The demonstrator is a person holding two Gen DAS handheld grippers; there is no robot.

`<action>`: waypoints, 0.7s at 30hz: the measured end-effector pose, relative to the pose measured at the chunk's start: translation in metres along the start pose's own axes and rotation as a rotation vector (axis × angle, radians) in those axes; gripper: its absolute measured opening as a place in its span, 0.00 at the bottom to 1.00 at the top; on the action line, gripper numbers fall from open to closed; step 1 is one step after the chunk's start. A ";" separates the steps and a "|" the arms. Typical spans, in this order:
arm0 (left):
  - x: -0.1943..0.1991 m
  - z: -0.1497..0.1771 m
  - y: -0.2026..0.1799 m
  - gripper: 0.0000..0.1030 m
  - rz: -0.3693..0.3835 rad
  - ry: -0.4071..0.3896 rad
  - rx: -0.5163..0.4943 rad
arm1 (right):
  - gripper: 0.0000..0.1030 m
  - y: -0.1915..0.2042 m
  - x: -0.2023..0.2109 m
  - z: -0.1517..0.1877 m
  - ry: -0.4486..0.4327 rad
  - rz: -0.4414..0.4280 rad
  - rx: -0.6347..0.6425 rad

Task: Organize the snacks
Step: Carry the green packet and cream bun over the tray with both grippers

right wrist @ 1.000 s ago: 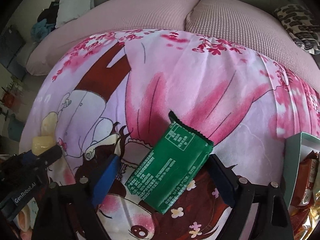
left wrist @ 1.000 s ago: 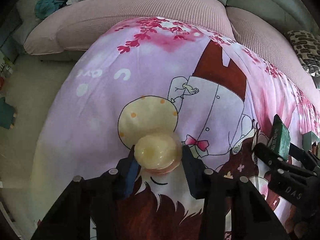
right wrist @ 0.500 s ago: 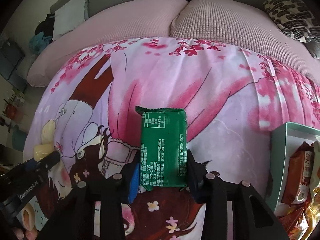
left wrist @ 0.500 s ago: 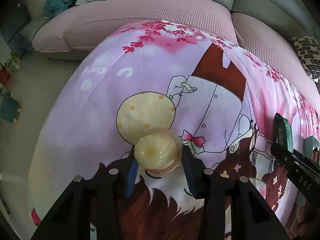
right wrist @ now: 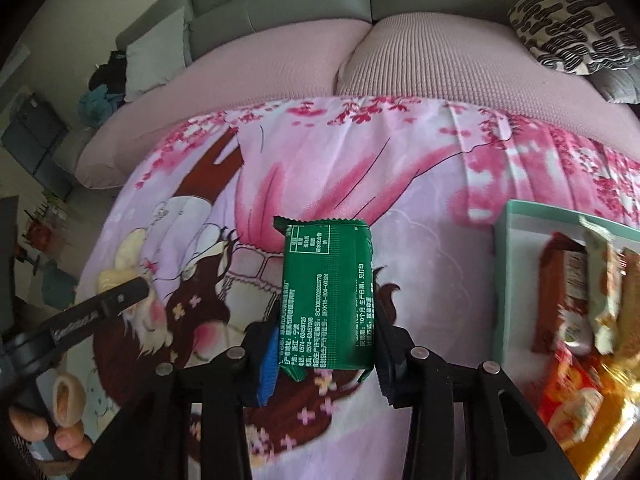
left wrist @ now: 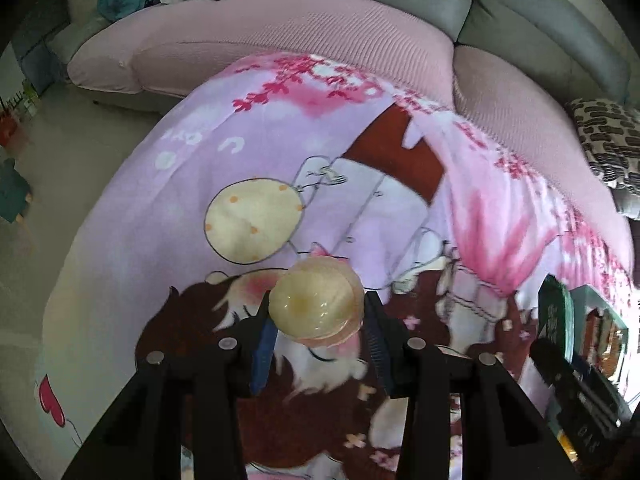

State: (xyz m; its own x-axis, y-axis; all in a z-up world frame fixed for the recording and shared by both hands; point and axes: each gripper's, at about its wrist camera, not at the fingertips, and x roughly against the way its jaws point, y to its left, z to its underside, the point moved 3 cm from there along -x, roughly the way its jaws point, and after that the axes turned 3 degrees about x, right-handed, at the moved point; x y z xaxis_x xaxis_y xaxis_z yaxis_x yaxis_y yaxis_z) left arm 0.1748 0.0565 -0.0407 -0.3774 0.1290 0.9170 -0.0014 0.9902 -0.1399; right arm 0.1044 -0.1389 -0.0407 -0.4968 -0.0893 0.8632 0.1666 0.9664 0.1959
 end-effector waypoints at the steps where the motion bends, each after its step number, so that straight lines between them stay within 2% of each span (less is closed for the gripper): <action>1: 0.003 0.000 -0.001 0.42 0.005 -0.005 0.001 | 0.41 -0.002 0.008 0.003 -0.011 -0.003 -0.004; 9: 0.040 0.010 -0.036 0.42 0.083 -0.057 0.007 | 0.41 -0.016 0.048 0.016 -0.081 0.005 -0.026; 21: 0.073 0.025 -0.124 0.42 0.200 -0.106 -0.114 | 0.41 -0.071 0.095 0.036 -0.160 0.047 -0.136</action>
State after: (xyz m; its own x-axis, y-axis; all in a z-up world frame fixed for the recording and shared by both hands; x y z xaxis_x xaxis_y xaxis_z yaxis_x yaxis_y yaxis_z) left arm 0.1243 -0.0584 0.0339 -0.4550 0.3227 0.8299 0.1855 0.9459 -0.2661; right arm 0.0143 -0.2074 0.0108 -0.6125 0.0053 0.7904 0.3015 0.9260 0.2274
